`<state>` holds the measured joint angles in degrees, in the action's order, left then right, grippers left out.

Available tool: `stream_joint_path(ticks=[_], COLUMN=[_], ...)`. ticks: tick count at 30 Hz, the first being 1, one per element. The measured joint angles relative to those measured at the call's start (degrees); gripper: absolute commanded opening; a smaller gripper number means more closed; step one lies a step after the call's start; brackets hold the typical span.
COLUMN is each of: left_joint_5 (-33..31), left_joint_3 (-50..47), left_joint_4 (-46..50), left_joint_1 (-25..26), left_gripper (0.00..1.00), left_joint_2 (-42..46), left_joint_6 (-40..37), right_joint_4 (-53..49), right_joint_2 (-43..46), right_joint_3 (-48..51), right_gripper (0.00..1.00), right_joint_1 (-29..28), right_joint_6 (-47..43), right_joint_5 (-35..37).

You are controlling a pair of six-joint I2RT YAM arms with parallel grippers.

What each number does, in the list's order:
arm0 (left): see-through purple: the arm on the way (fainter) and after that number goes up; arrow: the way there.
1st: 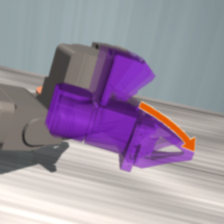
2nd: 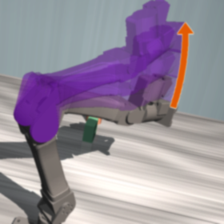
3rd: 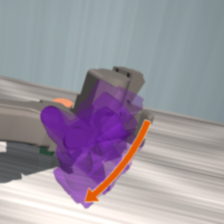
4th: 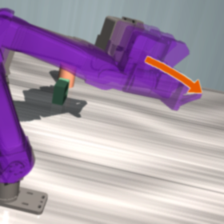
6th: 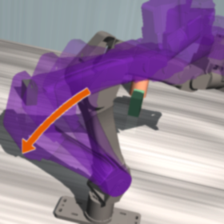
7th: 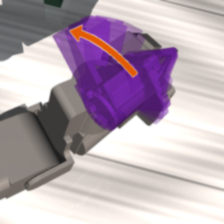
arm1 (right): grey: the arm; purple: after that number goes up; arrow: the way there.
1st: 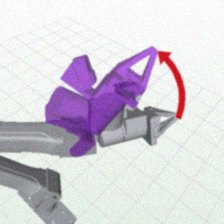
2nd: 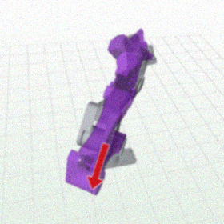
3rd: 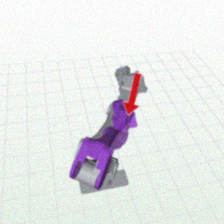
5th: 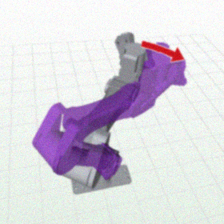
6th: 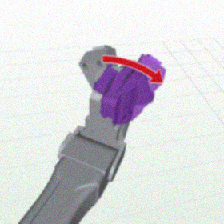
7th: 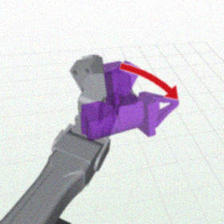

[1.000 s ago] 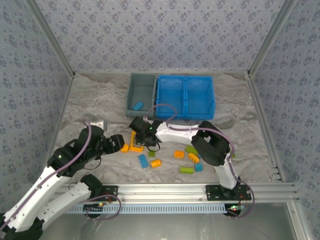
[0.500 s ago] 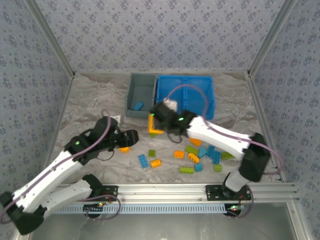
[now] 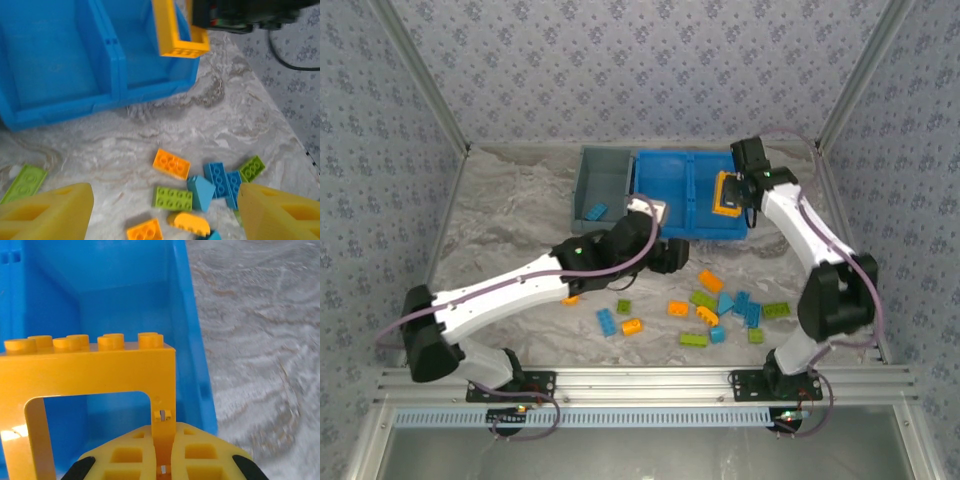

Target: Sort the legos into containers by color

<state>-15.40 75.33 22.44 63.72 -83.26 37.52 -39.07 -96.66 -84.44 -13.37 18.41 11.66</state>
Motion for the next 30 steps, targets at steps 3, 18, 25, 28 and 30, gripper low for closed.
stream_joint_path(ticks=[3, 18, 25, 28, 30], left_joint_5=[-2.10, -4.44, -4.83, -5.18, -5.44], left_joint_3=[2.69, 5.92, 4.44, 3.50, 2.93], left_joint_4=[-0.46, -0.39, 0.07, 1.09, 2.25], left_joint_1=[0.66, 1.70, 1.70, 1.77, 1.92], left_gripper=[0.77, 0.76, 0.75, 0.75, 0.75], left_joint_2=[-3.78, -7.72, -7.72, -7.69, -7.61], left_joint_6=[-0.76, -1.49, -1.44, -1.42, -1.46], right_joint_4=[-0.55, -5.79, -6.19, -6.23, -6.21], right_joint_2=[-8.26, -30.51, -32.89, -32.87, -32.85], right_joint_3=[-6.91, -25.90, -27.67, -27.69, -27.67], right_gripper=[0.05, 0.08, 0.34, 0.42, 0.43], right_joint_1=[0.85, 1.14, 1.14, 1.14, 1.14], right_joint_6=[-3.06, -5.66, -5.25, -5.27, -5.27], right_joint_5=[-1.92, -5.49, -5.81, -6.12, -6.16])
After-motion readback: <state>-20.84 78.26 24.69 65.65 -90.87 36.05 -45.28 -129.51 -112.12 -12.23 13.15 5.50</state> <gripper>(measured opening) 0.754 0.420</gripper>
